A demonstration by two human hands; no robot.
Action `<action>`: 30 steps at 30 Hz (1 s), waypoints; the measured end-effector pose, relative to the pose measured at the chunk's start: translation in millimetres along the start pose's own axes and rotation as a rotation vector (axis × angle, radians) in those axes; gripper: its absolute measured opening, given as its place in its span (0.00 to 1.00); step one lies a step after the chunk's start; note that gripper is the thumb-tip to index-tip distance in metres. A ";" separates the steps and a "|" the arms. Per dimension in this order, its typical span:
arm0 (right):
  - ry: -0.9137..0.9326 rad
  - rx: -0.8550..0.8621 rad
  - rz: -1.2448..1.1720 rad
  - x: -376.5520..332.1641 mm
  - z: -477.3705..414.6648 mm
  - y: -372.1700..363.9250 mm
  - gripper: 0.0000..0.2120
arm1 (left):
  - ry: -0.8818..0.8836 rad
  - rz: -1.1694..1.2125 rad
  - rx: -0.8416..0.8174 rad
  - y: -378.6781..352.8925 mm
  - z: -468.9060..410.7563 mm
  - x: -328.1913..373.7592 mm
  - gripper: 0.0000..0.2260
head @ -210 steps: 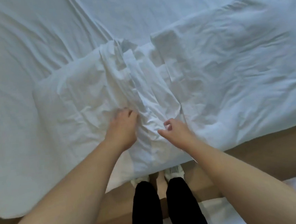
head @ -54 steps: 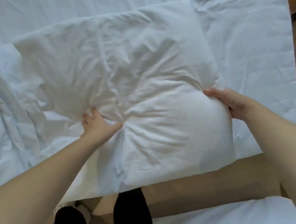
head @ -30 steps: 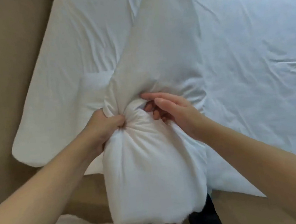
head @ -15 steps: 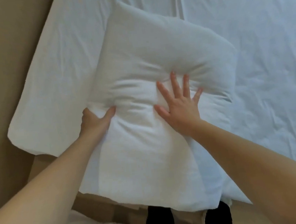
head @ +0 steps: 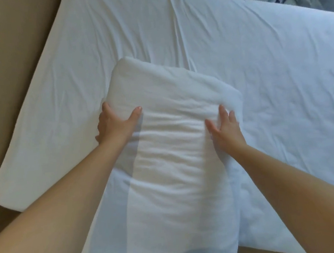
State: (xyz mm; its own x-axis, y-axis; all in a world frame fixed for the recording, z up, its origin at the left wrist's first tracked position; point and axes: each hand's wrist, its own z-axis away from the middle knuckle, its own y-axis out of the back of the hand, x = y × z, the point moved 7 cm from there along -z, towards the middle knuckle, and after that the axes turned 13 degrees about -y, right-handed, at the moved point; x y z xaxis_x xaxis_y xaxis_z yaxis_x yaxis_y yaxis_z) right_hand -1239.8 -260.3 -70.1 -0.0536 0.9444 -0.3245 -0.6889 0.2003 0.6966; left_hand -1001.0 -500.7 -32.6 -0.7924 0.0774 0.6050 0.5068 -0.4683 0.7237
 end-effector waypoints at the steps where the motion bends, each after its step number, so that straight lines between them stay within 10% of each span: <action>1: -0.020 0.007 -0.025 1.9 -7.5 0.1 0.37 | 0.043 -0.052 0.008 -4.4 -3.5 -2.9 0.49; 4: -0.176 0.077 -0.060 13.0 -35.7 2.0 0.35 | 0.118 -0.226 0.056 -20.4 -18.2 -12.1 0.38; 8: -0.145 0.211 0.192 -3.4 -59.2 -0.2 0.06 | -0.070 -0.379 0.018 -54.8 -43.6 -15.9 0.21; 19: 0.233 0.376 -0.273 -66.2 39.0 26.4 0.16 | -0.205 0.016 0.069 92.8 -47.5 -51.2 0.16; 22: 0.382 0.402 -0.109 -107.3 54.4 -7.7 0.09 | 0.112 -0.028 0.193 95.2 -77.1 -96.1 0.15; 24: 0.396 0.334 0.198 -120.5 47.8 -54.4 0.22 | 0.165 -0.150 0.185 75.1 -84.4 -92.6 0.24; 30: 0.292 0.286 0.439 -113.8 18.8 -107.5 0.32 | -0.812 -0.694 -0.090 -26.7 -39.5 -9.7 0.31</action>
State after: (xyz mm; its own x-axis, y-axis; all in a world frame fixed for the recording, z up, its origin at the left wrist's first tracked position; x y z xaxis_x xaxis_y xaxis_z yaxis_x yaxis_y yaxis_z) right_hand -1146.1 -384.3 -96.1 -0.5133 0.8522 -0.1019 -0.3376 -0.0913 0.9368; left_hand -1020.2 -523.7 -70.9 -0.4178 0.8985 0.1348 -0.0203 -0.1575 0.9873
